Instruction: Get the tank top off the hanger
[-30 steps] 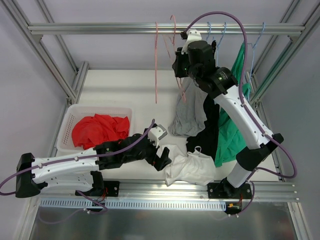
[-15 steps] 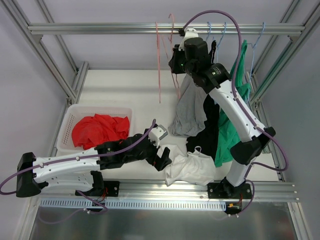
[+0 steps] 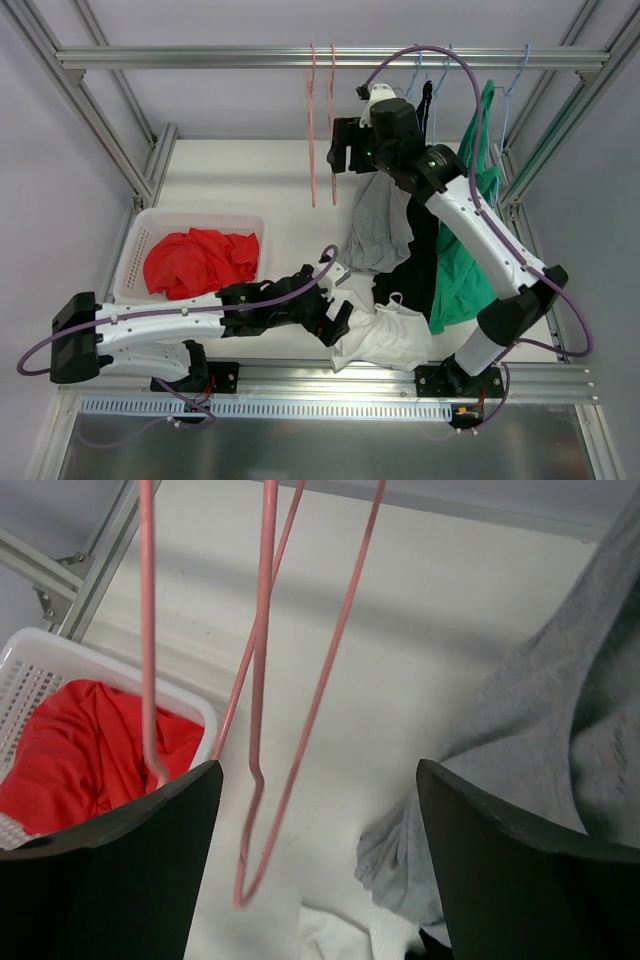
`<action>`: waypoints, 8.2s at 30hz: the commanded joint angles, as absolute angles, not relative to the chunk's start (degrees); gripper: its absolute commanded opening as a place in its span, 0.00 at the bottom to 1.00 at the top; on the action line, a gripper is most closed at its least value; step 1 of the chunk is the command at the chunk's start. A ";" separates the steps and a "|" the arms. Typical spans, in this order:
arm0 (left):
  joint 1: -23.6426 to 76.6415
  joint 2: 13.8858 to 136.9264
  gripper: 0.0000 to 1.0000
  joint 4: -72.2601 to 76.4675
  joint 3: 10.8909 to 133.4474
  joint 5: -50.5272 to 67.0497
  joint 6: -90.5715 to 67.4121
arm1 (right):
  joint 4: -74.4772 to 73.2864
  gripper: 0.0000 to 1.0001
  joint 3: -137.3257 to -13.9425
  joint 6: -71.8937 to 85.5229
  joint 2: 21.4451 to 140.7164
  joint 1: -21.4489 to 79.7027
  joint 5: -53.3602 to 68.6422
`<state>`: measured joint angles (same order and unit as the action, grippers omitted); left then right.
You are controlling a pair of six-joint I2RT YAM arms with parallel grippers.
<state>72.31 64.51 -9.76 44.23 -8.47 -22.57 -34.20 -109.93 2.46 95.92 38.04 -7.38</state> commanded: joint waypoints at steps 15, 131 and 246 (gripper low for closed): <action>80.77 106.15 0.99 -7.56 68.98 -11.42 -23.55 | -40.69 0.99 -77.09 -5.45 43.26 37.18 -6.51; 33.38 43.82 0.99 -14.77 67.47 17.69 -24.44 | -37.87 0.00 -76.82 1.83 41.35 29.44 14.23; 72.16 53.26 0.99 -6.77 37.88 -8.17 -26.36 | -26.55 0.01 -108.73 -2.99 92.21 39.73 -16.27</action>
<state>71.66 51.68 -7.94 36.60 -5.17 -23.70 -27.05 -111.24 -4.91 96.51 39.48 -19.18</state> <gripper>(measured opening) 0.987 0.031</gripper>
